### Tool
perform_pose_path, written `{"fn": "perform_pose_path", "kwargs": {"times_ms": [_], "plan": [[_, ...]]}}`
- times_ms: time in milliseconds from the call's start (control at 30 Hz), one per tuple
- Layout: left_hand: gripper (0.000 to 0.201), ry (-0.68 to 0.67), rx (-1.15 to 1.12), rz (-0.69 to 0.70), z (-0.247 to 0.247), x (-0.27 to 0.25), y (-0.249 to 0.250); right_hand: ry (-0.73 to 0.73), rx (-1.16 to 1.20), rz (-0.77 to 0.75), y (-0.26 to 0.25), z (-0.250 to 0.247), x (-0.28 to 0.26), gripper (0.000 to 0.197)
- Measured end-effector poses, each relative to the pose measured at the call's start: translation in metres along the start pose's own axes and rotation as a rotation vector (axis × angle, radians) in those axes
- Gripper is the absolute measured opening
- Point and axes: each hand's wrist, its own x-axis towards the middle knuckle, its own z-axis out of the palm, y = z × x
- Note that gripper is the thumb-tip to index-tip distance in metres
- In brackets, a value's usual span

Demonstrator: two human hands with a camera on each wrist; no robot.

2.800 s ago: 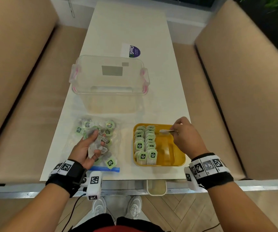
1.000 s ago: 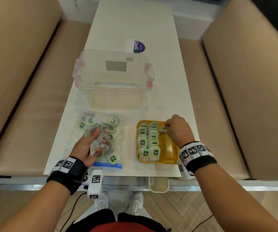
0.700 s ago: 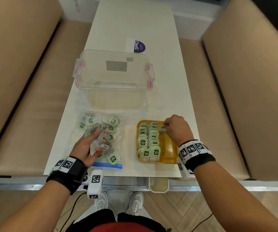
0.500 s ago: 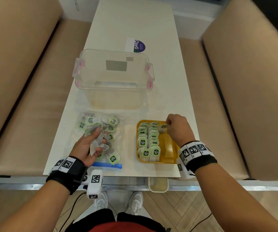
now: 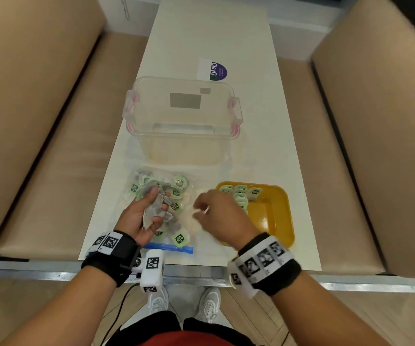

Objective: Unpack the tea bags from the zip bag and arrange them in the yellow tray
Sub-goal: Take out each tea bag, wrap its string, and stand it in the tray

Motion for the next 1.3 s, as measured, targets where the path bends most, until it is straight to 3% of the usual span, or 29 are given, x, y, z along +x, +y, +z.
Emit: {"fn": "perform_pose_path", "kwargs": {"times_ms": [67, 167, 400, 733, 933, 1100, 1300], "plan": [[0.029, -0.008, -0.007, 0.018, -0.005, 0.001, 0.004, -0.104, -0.171, -0.012, -0.016, 0.027, -0.002, 0.028], [0.031, -0.005, -0.019, 0.042, -0.014, -0.001, 0.010, -0.137, -0.320, 0.067, -0.026, 0.059, -0.005, 0.041], [0.024, -0.015, -0.006, 0.037, -0.024, -0.007, 0.009, -0.169, -0.390, 0.122, -0.020, 0.083, -0.002, 0.033], [0.025, 0.005, 0.030, 0.066, -0.032, -0.005, 0.006, -0.155, -0.312, 0.239, -0.014, 0.093, 0.001, 0.038], [0.076, -0.036, 0.035, 0.078, -0.039, -0.003, 0.007, -0.117, -0.327, 0.234, -0.014, 0.098, 0.001, 0.037], [0.029, -0.012, 0.026, 0.082, -0.033, -0.005, 0.009, -0.119, -0.303, 0.211, -0.016, 0.093, -0.001, 0.039], [0.031, -0.020, 0.041, 0.076, -0.036, -0.002, 0.008, -0.097, -0.151, 0.198, -0.017, 0.083, 0.002, 0.034]]}}
